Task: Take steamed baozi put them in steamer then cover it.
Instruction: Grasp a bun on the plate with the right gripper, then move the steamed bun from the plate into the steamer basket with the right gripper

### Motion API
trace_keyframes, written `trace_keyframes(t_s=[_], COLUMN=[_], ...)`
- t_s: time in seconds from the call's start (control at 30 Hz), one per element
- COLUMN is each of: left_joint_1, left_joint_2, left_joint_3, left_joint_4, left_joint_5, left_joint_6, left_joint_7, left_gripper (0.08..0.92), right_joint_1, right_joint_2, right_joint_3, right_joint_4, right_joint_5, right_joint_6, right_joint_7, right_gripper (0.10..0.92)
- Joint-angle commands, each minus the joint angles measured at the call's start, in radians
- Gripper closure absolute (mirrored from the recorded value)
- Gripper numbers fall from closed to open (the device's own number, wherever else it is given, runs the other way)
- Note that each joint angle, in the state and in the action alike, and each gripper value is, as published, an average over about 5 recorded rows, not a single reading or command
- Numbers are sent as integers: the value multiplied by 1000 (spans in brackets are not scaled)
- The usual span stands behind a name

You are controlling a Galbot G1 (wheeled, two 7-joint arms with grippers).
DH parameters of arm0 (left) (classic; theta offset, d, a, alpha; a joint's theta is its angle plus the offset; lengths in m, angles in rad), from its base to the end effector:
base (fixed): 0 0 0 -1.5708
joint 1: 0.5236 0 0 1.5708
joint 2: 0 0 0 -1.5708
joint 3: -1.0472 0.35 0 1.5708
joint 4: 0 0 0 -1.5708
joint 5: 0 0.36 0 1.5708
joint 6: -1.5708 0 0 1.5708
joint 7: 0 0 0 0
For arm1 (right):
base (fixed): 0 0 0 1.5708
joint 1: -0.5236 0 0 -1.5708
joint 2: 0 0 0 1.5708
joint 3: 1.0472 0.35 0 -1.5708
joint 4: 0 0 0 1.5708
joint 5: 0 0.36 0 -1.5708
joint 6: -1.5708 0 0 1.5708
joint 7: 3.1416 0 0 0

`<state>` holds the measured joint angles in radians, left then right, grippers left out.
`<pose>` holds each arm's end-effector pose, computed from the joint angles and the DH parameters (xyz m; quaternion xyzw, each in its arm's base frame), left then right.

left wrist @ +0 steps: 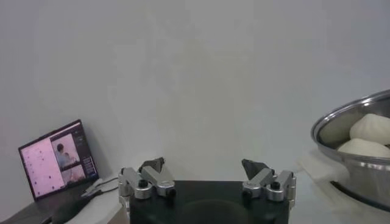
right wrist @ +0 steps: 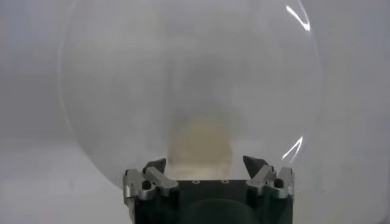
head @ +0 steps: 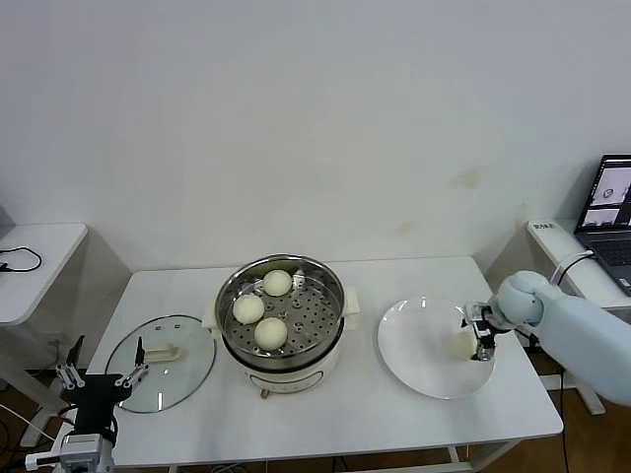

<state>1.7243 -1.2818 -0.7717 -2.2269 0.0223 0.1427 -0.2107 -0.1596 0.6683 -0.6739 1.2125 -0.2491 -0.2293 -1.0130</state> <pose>0.1497 0.1043 -0.2551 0.1248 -0.9702 -0.2033 0.0413 0.4976 -0.1793 -0.2465 0.4480 -0.5474 0.5648 0.4250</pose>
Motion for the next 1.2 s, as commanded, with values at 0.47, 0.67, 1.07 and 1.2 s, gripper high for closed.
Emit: trace_keyframes(t_s=[0.47,0.67,1.07,1.2], left_joint_1=[-3,-5,-25,-30], left_joint_2=[5,11,14,14], left_joint_3=[-2,-1,10,17], left_joint_4=[3,-3,5,6], left_joint_5=[-4,-6,-12,-12], left_joint_6=[0,0,1,1], left_joint_7=[1,1,2,2], left_gripper=[177,177,177,177], right_joint_1=[85,276,789,860], right_joint_2=[-7,-62,29,129], right_joint_3=[-53,-171,-509,-546], right_joint_4=[10,105,254,262], right_joint_5=[38,149,467,563], right_joint_6=[2,-38,-145,-195], right_joint_7=[-54,-80,-54,-16], right_gripper=[429,424,409,406])
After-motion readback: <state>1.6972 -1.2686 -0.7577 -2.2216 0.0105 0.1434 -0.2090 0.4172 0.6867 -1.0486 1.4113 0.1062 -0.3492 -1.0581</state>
